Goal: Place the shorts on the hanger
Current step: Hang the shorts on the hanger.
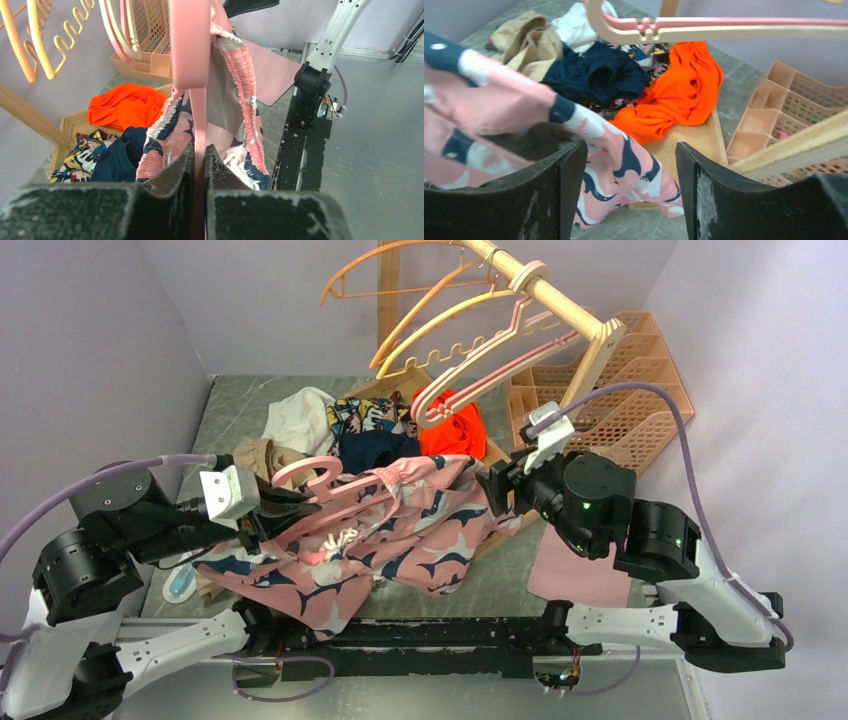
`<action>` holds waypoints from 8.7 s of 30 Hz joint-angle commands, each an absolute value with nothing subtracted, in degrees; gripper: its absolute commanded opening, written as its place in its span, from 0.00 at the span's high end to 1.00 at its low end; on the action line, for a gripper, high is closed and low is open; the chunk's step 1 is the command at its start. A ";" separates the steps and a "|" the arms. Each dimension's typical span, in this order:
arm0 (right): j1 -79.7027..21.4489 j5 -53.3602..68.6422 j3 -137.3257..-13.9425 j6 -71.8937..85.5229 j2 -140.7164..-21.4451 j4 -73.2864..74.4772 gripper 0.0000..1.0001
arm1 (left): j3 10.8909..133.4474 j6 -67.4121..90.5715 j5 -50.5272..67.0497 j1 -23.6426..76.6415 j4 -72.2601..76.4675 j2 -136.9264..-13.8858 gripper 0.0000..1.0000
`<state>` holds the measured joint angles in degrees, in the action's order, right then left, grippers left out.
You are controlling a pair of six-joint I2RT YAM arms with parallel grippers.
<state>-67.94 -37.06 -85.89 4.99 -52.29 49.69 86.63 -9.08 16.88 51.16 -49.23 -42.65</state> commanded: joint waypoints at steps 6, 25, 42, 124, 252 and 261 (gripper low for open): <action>-67.97 -9.76 -96.44 -0.09 -50.55 47.73 0.30 | 89.02 -8.24 19.35 50.89 -49.18 -43.85 0.93; -68.02 5.66 -92.40 -3.16 -59.72 44.18 0.45 | 87.04 -8.25 27.33 50.89 -50.90 -48.26 0.93; -68.00 5.00 -90.25 -2.34 -58.27 39.99 0.39 | 86.12 -7.91 27.58 50.89 -50.12 -48.71 0.93; -68.10 16.88 -100.59 -1.90 -68.21 33.52 0.64 | 97.03 -10.73 36.33 50.91 -45.41 -58.69 0.93; -68.24 7.39 -110.42 5.08 -66.53 43.18 1.00 | 80.11 13.93 12.45 50.80 -19.24 -40.53 0.35; -68.15 -8.43 -118.18 4.55 -63.55 63.77 1.00 | 82.00 8.94 11.69 50.84 -17.98 -41.88 0.32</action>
